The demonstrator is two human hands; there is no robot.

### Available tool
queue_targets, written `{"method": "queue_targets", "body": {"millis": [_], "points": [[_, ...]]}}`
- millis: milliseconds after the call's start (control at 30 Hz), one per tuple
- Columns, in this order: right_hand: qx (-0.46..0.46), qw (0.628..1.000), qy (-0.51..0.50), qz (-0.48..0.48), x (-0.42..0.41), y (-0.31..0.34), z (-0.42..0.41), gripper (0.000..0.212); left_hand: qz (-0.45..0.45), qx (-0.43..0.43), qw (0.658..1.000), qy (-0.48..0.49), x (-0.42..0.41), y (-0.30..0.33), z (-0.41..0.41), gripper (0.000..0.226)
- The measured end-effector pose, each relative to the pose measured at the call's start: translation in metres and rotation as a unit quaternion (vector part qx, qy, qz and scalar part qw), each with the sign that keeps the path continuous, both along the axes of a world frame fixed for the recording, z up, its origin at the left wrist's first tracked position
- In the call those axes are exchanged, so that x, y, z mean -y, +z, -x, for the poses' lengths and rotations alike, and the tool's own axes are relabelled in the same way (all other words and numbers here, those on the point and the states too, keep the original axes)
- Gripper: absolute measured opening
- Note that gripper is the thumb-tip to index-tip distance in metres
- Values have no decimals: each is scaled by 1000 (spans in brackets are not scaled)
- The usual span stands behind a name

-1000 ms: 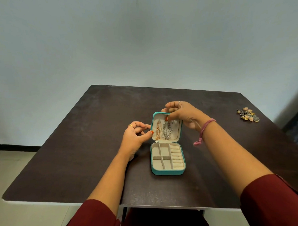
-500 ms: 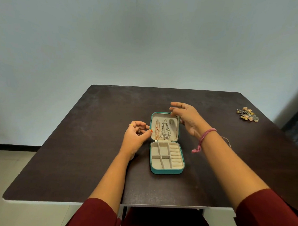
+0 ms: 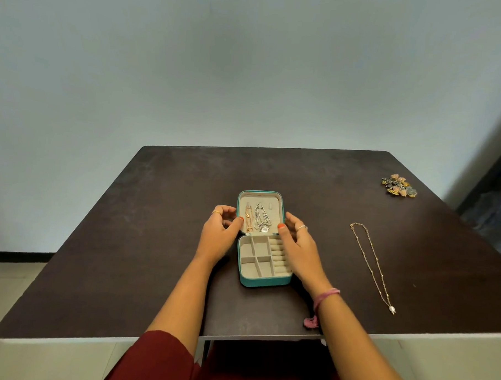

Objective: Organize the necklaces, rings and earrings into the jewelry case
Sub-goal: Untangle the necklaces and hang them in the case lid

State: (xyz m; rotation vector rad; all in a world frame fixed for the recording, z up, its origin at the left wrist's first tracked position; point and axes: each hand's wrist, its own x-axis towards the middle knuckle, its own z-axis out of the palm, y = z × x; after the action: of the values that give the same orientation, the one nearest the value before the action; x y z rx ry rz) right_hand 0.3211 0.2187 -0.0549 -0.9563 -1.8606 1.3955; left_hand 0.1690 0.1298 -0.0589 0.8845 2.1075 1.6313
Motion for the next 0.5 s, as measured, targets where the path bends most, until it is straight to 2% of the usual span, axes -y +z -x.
{"method": "queue_targets", "body": {"millis": [133, 267, 367, 500], "points": [[-22, 999, -10, 34, -4, 1, -3, 43, -22, 6, 1000, 17, 1, 1, -6, 23], [-16, 998, -2, 66, -6, 3, -1, 42, -53, 52, 996, 40, 1, 2, -4, 26], [14, 997, 34, 67, -6, 8, -3, 42, -58, 95, 993, 39, -4, 2, -1, 27], [92, 988, 124, 27, -16, 25, -9, 45, -63, 94, 991, 69, -12, 17, 1, 27]]}}
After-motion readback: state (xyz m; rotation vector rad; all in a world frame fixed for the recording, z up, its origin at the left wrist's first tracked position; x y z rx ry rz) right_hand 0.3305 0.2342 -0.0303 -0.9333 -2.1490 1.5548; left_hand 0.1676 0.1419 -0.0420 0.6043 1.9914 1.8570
